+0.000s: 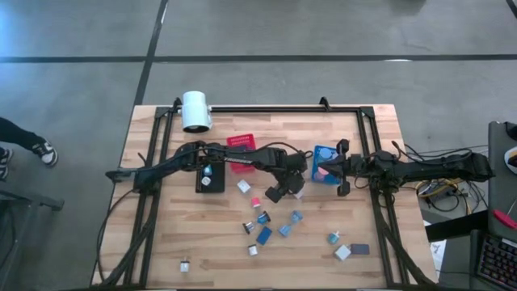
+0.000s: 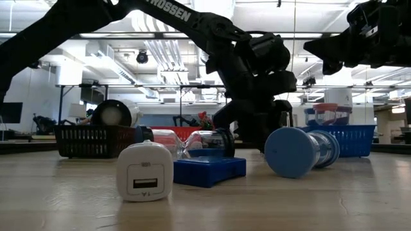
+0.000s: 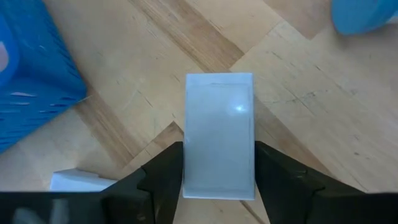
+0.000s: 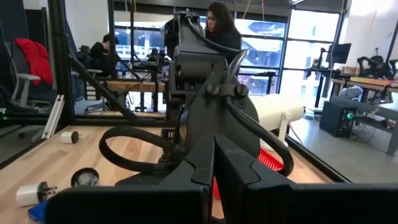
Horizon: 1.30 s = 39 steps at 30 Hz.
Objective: Pick & Place Office items
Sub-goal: Put the bottom right white digital clock into the red bin
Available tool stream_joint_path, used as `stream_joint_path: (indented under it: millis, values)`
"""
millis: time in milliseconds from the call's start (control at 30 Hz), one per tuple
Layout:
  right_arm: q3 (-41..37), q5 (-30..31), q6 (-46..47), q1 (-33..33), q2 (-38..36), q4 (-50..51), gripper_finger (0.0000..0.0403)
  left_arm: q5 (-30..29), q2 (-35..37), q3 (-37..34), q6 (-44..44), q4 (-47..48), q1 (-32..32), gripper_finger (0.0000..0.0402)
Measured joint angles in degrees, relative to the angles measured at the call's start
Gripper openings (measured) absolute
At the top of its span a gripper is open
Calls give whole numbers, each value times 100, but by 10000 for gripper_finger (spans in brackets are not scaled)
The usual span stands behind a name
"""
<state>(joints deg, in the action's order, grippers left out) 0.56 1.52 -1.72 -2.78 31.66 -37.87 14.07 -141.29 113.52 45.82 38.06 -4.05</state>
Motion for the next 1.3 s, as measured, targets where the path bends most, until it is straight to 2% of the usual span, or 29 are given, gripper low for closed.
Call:
stream_joint_path:
  millis: [167,467,633,733,833,933,1100,1300]
  values:
    - [0,0,-20,2,-3,-2,8,-7,0,-6,55,44,2,155]
    - [0,0,0,2,-2,-4,8,29,264,-47,-67,363,10,152]
    - [0,-2,2,0,-6,-2,8,209,952,-53,-114,944,11,152]
    - [0,0,1,0,-7,-8,8,588,1451,-330,-382,1248,-27,152]
    - [2,0,3,0,-4,-5,8,873,2169,-1044,-524,1197,-67,152]
    - [0,-2,9,2,-4,-2,8,898,3140,-2070,-604,685,-76,152]
    - [0,-1,22,2,-3,-4,8,907,5026,-4157,-1267,-680,-88,152]
    - [2,0,61,2,-9,-8,8,776,7457,-6530,-2595,-2688,-272,152]
